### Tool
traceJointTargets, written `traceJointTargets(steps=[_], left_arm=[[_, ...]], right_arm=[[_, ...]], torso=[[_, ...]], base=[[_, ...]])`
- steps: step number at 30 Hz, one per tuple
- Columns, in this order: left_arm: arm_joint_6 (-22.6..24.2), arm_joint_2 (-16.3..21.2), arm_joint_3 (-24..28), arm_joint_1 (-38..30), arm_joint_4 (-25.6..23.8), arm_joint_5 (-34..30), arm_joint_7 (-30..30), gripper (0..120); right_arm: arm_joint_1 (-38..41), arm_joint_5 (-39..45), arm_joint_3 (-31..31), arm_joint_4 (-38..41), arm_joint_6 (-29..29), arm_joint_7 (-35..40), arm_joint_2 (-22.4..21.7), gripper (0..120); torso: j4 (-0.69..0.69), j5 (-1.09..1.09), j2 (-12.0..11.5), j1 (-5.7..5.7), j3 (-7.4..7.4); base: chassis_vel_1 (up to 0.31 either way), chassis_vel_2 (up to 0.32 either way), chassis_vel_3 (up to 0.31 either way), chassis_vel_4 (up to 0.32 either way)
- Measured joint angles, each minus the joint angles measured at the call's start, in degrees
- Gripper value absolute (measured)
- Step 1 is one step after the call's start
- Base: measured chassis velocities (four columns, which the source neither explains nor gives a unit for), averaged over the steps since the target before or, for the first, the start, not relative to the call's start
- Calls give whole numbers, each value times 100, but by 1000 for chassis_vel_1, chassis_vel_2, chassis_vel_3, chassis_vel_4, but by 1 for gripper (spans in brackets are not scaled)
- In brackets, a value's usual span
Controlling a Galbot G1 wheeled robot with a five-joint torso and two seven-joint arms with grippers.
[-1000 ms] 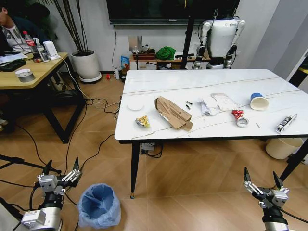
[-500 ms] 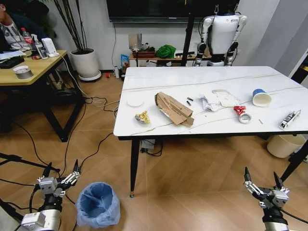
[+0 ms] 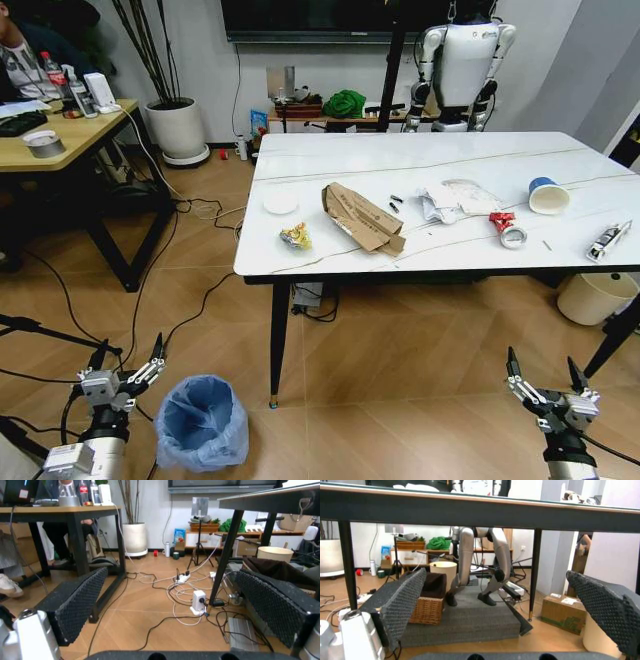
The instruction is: Pick up the trash bin and place the trash from the table into it.
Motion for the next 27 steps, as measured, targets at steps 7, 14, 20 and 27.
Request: traceJointTargets(steps=[7,14,20,27], left_arm=[[-7,-33,4,17,4,5,29,100],[-20,-23,4,71,6,2,86,100],[-39,141,-11,148,35,-60,160,100],[-47,238,36,127,140,-214,194,100]], right_arm=[[-9,10,4,10,-2,-1,-38,100],[-48,4,9,7,-3,-24,-117,100],[-59,-90,6,-43,-2,-98,-145,100],[71,-260,-31,-92,-1,-134,8,100]], torso=[[0,0,-167,-73,-94],[0,0,-347,-142,-204],[0,0,-490,-200,-291],[0,-1,-660,-270,-390]], base=[[0,0,0,0],[0,0,0,0],[0,0,0,0],[0,0,0,0]])
